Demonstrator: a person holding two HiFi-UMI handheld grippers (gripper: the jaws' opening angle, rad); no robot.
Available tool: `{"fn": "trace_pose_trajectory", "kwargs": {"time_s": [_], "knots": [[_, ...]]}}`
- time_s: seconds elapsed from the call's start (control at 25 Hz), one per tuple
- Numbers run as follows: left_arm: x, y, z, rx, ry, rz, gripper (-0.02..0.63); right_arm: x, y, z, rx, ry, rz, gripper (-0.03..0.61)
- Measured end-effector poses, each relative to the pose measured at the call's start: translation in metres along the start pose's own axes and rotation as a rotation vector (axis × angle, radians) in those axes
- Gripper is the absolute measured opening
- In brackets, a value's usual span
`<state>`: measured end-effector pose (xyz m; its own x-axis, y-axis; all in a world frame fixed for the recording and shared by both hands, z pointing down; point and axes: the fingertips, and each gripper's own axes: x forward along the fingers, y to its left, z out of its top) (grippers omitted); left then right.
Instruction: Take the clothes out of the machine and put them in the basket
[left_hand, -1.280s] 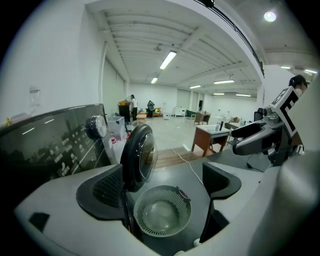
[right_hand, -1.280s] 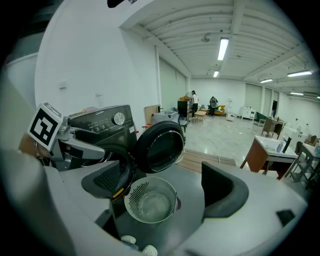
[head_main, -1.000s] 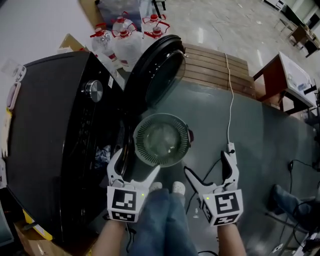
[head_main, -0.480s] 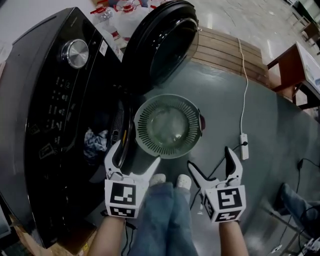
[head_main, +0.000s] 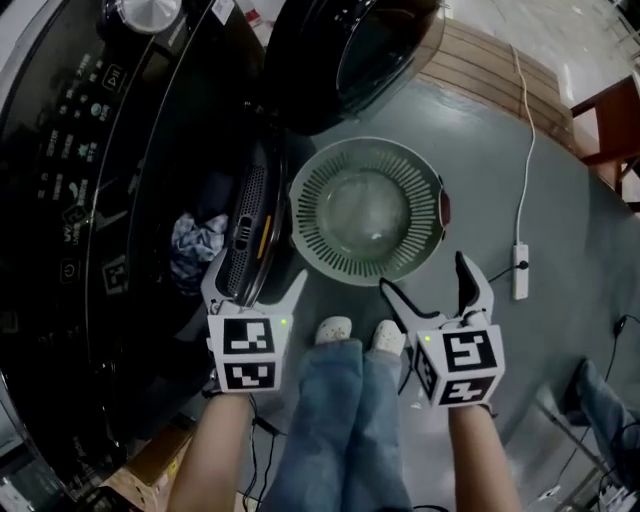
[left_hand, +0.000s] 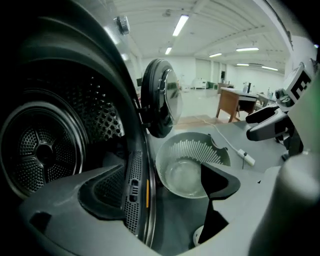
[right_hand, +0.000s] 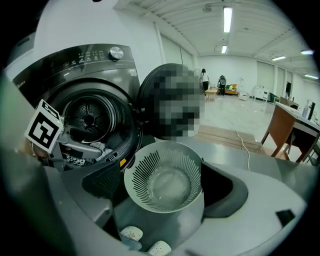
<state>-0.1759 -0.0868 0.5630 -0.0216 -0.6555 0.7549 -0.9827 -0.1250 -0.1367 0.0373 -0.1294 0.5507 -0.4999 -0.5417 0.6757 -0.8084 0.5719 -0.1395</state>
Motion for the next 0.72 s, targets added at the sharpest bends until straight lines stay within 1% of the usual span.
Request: {"fn": "trace_pose_trajectory", "kwargs": {"time_s": [0.2, 0.32, 0.44, 0.6, 0.72], "knots": [[0.019, 0.045, -0.024, -0.025, 0.054, 0.152, 0.480, 0.035, 0.004, -0.009, 0.003, 0.037, 0.000, 0.499], [0.030, 0.074, -0.038, -0.040, 0.104, 0.243, 0.480, 0.053, 0.003, -0.009, -0.004, 0.054, -0.002, 0.495], [0.041, 0.102, -0.055, -0.058, 0.179, 0.332, 0.480, 0.069, 0.005, -0.011, -0.013, 0.075, 0.004, 0.494], [0.051, 0.144, -0.084, -0.091, 0.292, 0.493, 0.480, 0.088, 0.013, -0.020, -0.051, 0.121, 0.023, 0.491], [0.059, 0.164, -0.106, -0.123, 0.377, 0.563, 0.480, 0.096, 0.019, -0.028, -0.073, 0.143, 0.041, 0.489]]}}
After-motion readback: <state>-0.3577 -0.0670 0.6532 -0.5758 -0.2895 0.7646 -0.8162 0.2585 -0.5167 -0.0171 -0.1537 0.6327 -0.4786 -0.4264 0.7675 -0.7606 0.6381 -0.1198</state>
